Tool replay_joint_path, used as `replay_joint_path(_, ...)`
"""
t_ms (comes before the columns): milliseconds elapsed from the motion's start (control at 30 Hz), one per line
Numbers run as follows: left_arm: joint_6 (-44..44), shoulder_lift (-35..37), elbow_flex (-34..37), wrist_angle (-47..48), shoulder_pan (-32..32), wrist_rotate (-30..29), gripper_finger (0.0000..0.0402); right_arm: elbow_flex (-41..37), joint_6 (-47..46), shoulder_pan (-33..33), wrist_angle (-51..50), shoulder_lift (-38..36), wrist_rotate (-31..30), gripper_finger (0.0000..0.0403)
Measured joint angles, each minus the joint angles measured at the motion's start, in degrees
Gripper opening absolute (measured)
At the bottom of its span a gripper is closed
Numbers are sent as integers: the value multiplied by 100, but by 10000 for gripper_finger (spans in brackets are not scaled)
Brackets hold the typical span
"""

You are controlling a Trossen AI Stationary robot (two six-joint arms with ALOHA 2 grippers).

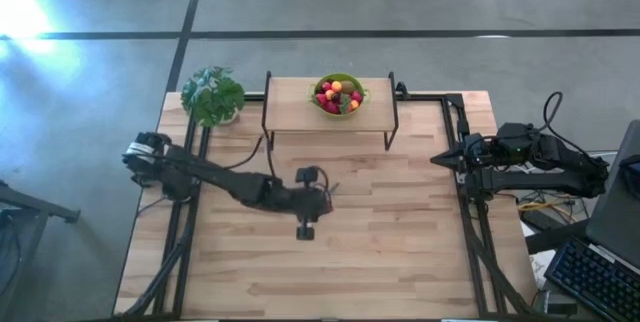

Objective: Pick & Place Fruit
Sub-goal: Put the raspberry into the strainer bowl

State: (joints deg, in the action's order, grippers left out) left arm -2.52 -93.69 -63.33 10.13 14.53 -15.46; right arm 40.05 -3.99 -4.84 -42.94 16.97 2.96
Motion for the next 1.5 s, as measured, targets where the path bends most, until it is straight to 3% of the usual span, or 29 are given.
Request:
replay_joint_path(300,713,6,-1395,556,-789,-111,99,-2,0,0,1,0,0,8)
replay_joint_path(567,688,-67,-2346,640,-1739,-123,99,-1,0,-1,-1,0,0,8)
replay_joint_path(1033,498,-76,-2553,436,-3016,-297,99,-1,0,-1,0,-2,0,8)
replay_joint_path(1500,761,-496,-2517,-23,-3208,-515,99,-2,0,0,-2,-2,0,8)
